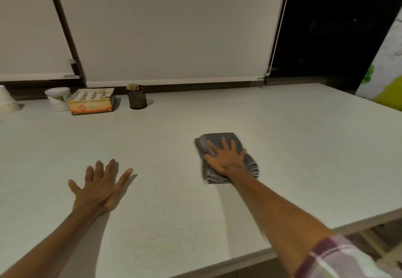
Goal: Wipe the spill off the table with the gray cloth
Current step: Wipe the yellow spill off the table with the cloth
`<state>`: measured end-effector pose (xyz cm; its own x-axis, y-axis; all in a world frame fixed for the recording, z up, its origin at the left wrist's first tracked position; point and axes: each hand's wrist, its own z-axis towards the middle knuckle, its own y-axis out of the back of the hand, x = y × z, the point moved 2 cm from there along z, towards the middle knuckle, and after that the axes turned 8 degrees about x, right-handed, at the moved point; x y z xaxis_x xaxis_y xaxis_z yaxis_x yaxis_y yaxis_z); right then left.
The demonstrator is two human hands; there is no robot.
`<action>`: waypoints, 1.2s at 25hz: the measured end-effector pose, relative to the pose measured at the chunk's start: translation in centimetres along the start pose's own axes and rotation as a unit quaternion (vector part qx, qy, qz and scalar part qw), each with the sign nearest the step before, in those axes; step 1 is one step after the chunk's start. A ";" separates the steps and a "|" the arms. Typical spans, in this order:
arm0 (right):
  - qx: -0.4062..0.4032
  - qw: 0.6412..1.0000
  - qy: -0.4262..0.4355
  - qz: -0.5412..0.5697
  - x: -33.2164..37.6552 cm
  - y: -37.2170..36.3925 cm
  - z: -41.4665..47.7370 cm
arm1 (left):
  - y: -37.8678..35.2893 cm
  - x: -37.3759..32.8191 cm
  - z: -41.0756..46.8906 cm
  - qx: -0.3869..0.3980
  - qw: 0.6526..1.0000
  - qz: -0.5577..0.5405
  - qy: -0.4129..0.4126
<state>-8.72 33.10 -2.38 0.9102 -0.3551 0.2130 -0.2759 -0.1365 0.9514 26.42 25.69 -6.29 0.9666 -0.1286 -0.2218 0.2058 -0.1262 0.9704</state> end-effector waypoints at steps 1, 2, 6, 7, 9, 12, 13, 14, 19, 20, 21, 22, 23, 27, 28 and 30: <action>0.005 1.000 0.025 -0.004 2.3 -0.6 -0.1 | 0.1 -0.1 0.0 0.003 1.000 -0.002 0.002; 0.010 0.998 0.054 -0.009 4.4 -1.4 -0.4 | 0.2 -0.2 -0.1 0.004 1.000 -0.002 0.003; 0.007 0.990 0.137 -0.023 8.2 -4.6 -3.7 | 0.6 -0.7 -0.7 0.003 1.000 -0.001 0.007; -0.003 0.990 0.140 -0.018 7.9 -5.0 -4.6 | 0.8 -0.7 -0.7 0.005 1.000 -0.003 0.006; -0.015 0.990 0.137 -0.009 6.8 -5.3 -6.5 | 1.1 -0.7 -1.0 0.013 1.000 0.003 0.004; -0.038 0.990 0.136 -0.004 3.6 -5.2 -9.0 | 1.1 -0.3 -1.0 0.002 1.000 0.013 0.001; -0.048 0.990 0.130 -0.004 1.7 -4.7 -9.6 | 1.0 -0.3 -0.9 -0.004 1.000 0.013 0.001; -0.057 0.992 0.117 -0.006 -0.6 -4.2 -10.0 | 1.0 -0.4 -1.0 -0.006 1.000 0.013 0.001; -0.050 0.999 0.004 -0.003 -7.2 -1.9 -9.3 | 0.7 -0.8 -1.3 0.001 1.000 0.010 0.001; -0.043 0.999 0.002 0.001 -6.2 -1.9 -8.8 | 0.8 -0.9 -1.2 -0.003 1.000 0.007 0.001; -0.036 0.999 0.006 0.002 -4.6 -2.1 -8.5 | 1.0 -1.0 -1.1 -0.003 1.000 0.005 -0.001; -0.030 0.999 0.015 0.003 -2.8 -2.3 -8.4 | 1.0 -1.0 -1.0 0.000 1.000 0.004 -0.004; -0.026 0.999 0.026 0.003 -0.8 -2.7 -8.4 | 1.0 -0.9 -1.0 0.002 1.000 0.007 -0.006; -0.018 0.997 0.075 -0.006 8.3 -5.1 -10.1 | 0.8 -0.6 -0.7 -0.004 1.000 0.014 -0.007; -0.015 0.996 0.089 -0.015 10.5 -6.0 -10.8 | 0.8 -0.6 -0.7 -0.006 1.000 0.016 -0.005; -0.010 0.993 0.118 -0.029 13.2 -7.2 -12.1 | 0.8 -0.7 -0.8 -0.005 1.000 0.026 0.002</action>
<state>9.03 40.56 -3.78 0.9721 -0.1200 0.2014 -0.2166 -0.1312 0.9674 26.01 26.47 -5.26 0.9766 -0.1307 -0.1708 0.1572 -0.1087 0.9816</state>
